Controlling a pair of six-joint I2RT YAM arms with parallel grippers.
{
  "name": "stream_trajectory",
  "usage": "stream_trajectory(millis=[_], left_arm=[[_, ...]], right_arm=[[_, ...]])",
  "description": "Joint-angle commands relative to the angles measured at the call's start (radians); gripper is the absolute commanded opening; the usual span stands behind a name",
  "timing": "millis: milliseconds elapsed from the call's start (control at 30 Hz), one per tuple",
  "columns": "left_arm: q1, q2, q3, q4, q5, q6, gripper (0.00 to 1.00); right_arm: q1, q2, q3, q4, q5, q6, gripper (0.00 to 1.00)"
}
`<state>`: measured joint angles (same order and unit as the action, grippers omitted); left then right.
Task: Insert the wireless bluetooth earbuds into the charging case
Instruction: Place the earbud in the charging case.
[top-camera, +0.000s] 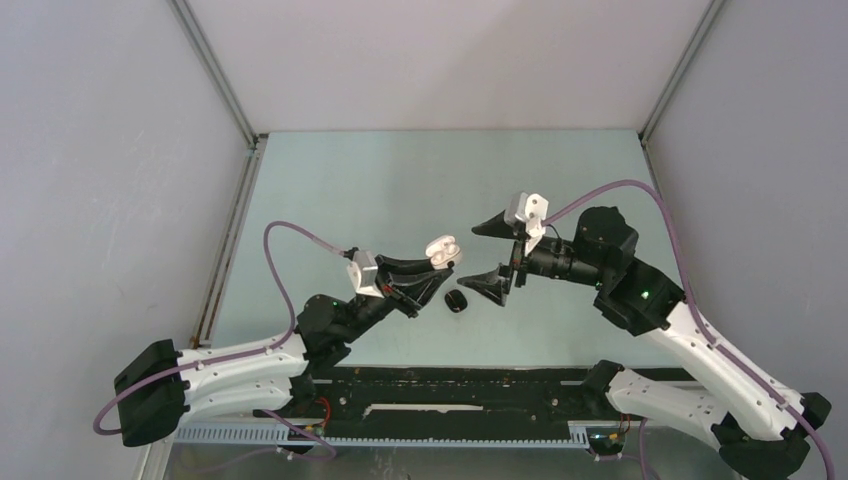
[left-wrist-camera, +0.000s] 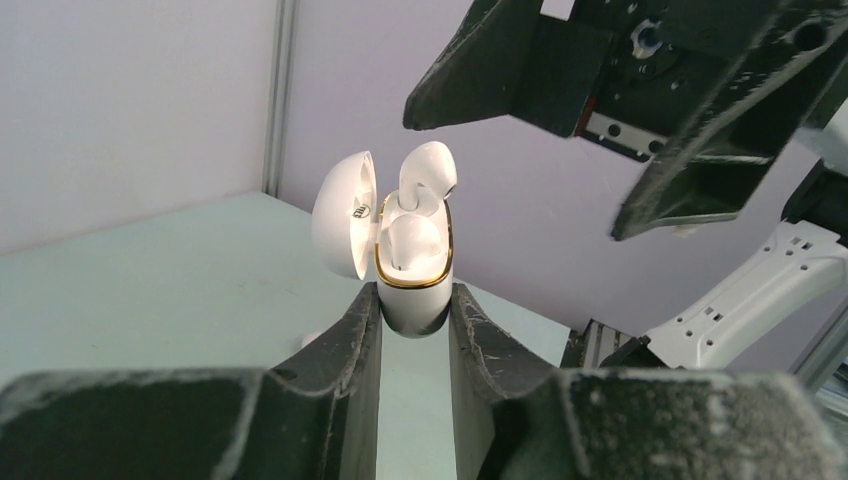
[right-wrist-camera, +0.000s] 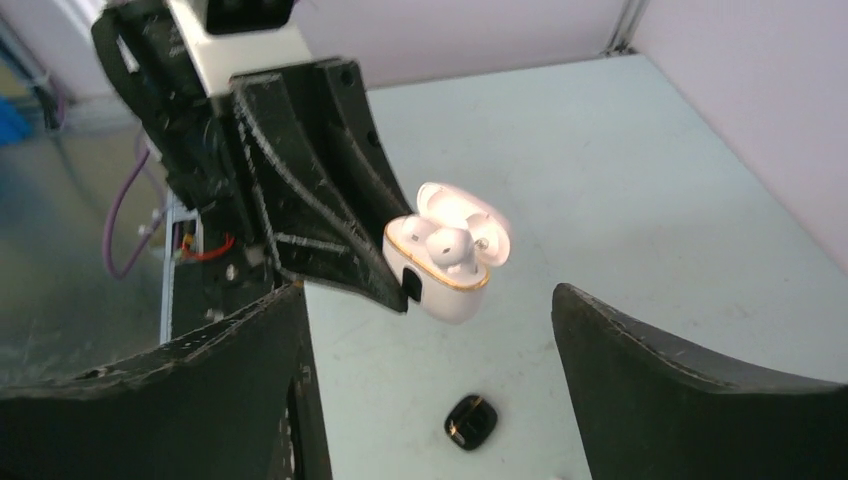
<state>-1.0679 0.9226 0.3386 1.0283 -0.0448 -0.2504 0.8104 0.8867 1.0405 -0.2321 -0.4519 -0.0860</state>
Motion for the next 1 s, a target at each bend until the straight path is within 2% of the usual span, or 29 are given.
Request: stream_trajectory(millis=[0, 133, 267, 600, 767, 967], left_arm=[[-0.004, -0.014, -0.003, -0.036, 0.037, 0.068, 0.0], [-0.004, -0.023, 0.008, -0.113, 0.141, 0.123, 0.0], [-0.004, -0.034, 0.033, -0.234, 0.211, 0.199, 0.0], [-0.035, 0.009, 0.088, -0.343, 0.298, 0.295, 0.0], [-0.047, 0.02, 0.1, -0.355, 0.31, 0.304, 0.0], [-0.062, 0.017, 0.114, -0.393, 0.321, 0.313, 0.0]], right_arm=[[-0.082, -0.006, 0.097, -0.315, -0.227, -0.12, 0.98], [-0.215, 0.048, 0.19, -0.601, -0.378, -0.228, 0.99], [-0.308, 0.085, 0.245, -0.795, -0.48, -0.438, 0.96], [-0.34, 0.111, 0.21, -0.764, -0.471, -0.411, 0.98], [-0.33, 0.149, 0.185, -0.726, -0.459, -0.378, 0.98], [-0.3, 0.182, 0.179, -0.723, -0.417, -0.415, 0.99]])
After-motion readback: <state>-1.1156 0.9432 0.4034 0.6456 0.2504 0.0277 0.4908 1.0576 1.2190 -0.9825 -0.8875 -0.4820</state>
